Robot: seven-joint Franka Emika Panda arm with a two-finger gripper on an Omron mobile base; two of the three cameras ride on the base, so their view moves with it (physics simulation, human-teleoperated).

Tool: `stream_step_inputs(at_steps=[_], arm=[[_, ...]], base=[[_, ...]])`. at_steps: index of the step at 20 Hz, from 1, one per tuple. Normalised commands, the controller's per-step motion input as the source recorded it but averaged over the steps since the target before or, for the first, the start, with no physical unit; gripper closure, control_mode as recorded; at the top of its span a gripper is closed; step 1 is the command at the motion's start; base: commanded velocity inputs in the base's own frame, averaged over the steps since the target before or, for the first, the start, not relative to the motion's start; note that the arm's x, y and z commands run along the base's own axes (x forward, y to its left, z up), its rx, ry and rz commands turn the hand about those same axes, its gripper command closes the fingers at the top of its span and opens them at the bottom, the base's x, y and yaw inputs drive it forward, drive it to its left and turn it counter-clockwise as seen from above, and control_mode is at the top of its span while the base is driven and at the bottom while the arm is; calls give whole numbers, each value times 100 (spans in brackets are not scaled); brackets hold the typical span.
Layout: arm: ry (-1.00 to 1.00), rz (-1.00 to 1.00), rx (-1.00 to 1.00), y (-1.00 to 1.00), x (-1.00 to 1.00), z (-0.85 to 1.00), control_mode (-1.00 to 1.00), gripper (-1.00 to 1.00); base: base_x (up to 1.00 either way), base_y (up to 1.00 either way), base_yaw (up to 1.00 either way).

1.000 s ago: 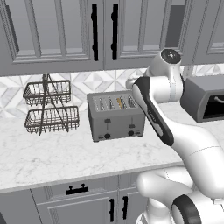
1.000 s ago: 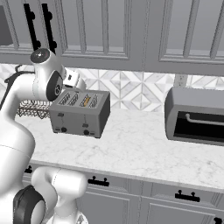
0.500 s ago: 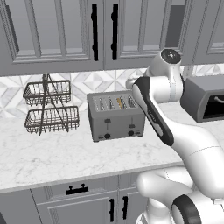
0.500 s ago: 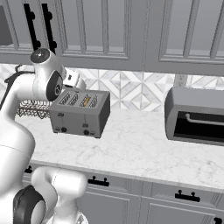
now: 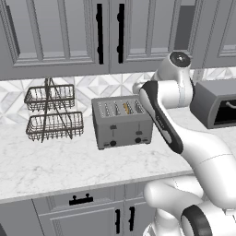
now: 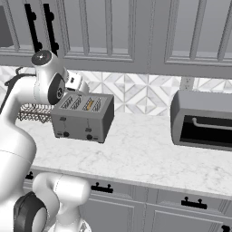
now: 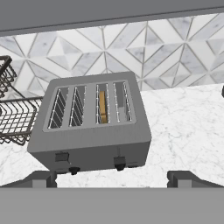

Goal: Start the toaster. Once the lever pops up, take the bread to the plate on the dining counter.

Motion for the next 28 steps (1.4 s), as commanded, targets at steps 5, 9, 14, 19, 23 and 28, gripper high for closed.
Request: stream_step_inputs(at_steps=[5, 9, 14, 19, 23, 28], arm=[[0, 0, 0, 0, 0, 0, -100, -100], [0, 0, 0, 0, 0, 0, -100, -100], [0, 0, 0, 0, 0, 0, -100, -100], [0, 0, 0, 0, 0, 0, -100, -100], [0, 0, 0, 0, 0, 0, -100, -100], [0, 0, 0, 0, 0, 0, -100, -100]], base=[[0, 0, 0], [0, 0, 0], [0, 0, 0], [0, 0, 0], [0, 0, 0], [0, 0, 0]])
